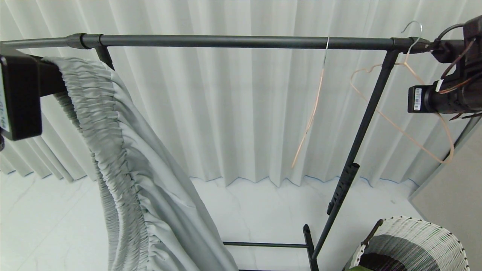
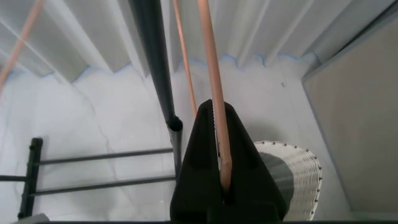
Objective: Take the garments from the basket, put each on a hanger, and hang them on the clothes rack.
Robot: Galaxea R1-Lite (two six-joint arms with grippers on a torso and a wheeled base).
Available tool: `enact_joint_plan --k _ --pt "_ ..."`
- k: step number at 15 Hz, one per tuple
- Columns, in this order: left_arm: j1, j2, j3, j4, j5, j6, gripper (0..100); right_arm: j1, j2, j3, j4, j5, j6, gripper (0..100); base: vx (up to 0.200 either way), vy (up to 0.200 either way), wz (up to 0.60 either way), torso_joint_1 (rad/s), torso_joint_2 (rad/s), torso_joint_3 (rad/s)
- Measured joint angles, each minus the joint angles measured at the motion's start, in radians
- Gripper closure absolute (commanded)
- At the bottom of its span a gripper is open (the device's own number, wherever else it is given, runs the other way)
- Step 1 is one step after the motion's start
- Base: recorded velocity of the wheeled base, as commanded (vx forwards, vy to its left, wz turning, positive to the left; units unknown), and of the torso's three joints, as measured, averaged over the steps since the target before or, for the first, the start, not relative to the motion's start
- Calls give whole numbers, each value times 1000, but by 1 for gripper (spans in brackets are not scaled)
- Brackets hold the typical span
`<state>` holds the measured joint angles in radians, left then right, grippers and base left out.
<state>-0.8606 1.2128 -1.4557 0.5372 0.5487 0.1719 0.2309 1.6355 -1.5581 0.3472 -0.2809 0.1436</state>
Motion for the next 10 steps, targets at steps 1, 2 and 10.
enact_joint_plan --k 1,2,10 --pt "0 -4 3 0 0 0 100 3 -24 2 0 0 -4 100 0 0 0 0 0 0" --pt "0 -7 5 0 0 0 100 5 -46 6 1 0 -7 100 0 0 0 0 0 0" --pt "33 -10 6 0 3 2 100 13 -272 193 -1 2 -129 100 -125 0 0 5 3 1"
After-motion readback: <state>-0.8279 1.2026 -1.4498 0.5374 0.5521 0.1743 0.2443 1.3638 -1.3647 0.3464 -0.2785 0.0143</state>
